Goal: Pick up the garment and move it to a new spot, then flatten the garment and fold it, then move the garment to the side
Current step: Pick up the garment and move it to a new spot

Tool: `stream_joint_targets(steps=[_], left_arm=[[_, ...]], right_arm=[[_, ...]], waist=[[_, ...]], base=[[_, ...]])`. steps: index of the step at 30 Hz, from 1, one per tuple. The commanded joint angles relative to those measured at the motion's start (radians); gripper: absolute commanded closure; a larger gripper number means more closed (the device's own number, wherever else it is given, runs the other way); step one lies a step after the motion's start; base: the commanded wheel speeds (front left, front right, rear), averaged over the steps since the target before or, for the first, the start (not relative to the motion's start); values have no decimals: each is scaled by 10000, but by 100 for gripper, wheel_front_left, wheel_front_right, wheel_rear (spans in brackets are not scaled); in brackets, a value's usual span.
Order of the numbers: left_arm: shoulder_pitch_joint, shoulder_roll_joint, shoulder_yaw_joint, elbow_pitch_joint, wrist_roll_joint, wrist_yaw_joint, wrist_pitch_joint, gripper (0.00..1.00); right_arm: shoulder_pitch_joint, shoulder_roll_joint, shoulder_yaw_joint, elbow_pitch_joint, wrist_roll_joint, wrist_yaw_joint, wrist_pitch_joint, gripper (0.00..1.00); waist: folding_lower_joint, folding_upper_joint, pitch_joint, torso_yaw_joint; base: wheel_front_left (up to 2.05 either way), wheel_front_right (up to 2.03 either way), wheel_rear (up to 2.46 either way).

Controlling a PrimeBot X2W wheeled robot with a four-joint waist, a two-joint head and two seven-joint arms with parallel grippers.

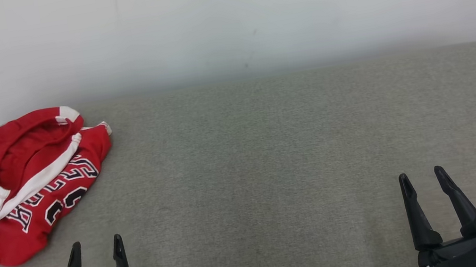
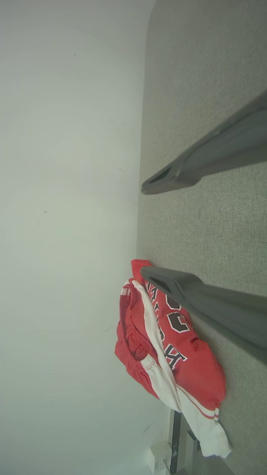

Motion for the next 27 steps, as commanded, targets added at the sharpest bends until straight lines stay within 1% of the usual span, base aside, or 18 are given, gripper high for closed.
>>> stream_joint_targets(steps=[1,8,23,27], left_arm=[[-54,18,40,47,76,35,-11,0],[-116,5,142,201,87,60,-11,0],[-67,-47,341,407,121,138,-11,0],[24,-18,436,435,104,159,-11,0]], right_arm=[[38,-17,4,-7,56,-21,-7,0],[48,-69,41,50,116,-21,-7,0],[72,-181,138,205,157,-21,-8,0],[65,-175,235,256,140,-21,-7,0]], waist=[[0,0,50,145],[0,0,178,997],[0,0,201,3329],[0,0,169,3843]], base=[[0,0,0],[0,0,0],[0,0,0],[0,0,0]])
